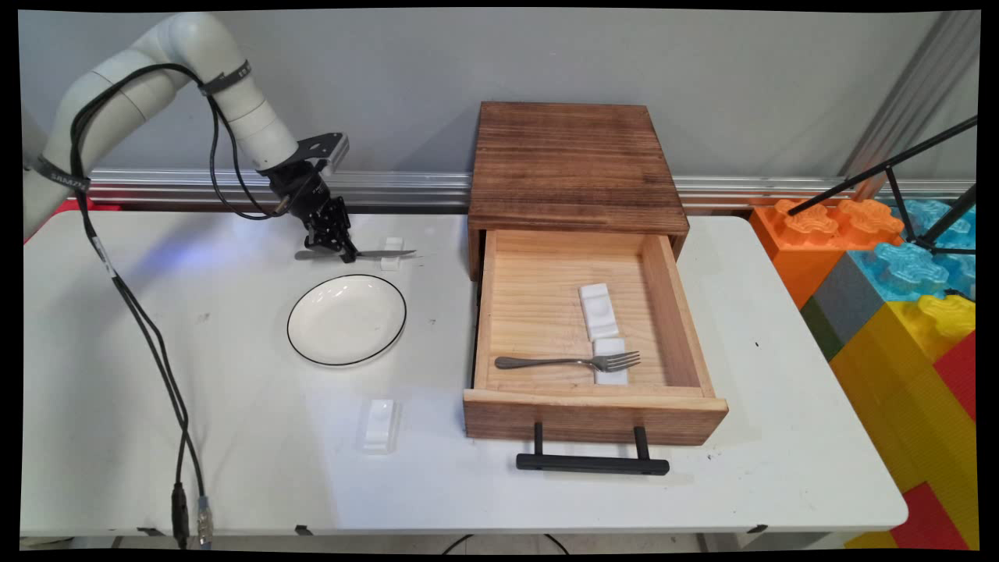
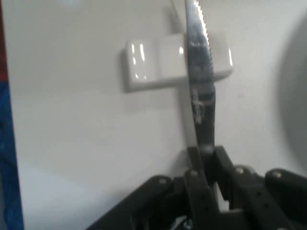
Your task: Place the picked object into the drawer
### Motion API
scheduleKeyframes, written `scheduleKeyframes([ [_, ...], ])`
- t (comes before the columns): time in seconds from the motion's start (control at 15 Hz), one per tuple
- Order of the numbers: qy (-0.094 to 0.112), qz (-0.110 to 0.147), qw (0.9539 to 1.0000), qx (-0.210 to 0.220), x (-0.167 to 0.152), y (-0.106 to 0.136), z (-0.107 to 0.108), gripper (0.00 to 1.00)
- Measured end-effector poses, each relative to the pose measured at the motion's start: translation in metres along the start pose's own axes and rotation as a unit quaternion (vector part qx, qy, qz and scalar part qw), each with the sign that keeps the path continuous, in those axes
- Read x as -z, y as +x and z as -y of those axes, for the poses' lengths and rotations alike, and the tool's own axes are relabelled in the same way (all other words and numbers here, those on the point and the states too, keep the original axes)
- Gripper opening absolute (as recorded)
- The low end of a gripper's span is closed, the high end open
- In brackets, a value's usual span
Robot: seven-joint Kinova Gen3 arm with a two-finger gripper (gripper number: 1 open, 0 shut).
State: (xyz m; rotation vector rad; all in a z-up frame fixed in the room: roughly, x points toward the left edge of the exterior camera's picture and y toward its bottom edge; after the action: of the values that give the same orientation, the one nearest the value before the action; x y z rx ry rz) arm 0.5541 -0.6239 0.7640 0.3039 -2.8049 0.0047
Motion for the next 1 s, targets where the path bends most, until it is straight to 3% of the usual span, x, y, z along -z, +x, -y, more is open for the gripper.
scheduleKeyframes([
  [0.47,0.009,-0.004,0.9999,0.006,0.003,0.004,-0.006,0.0],
  [1.0,0.038,-0.021,0.9984,0.035,0.041,0.019,-0.026,0.0],
])
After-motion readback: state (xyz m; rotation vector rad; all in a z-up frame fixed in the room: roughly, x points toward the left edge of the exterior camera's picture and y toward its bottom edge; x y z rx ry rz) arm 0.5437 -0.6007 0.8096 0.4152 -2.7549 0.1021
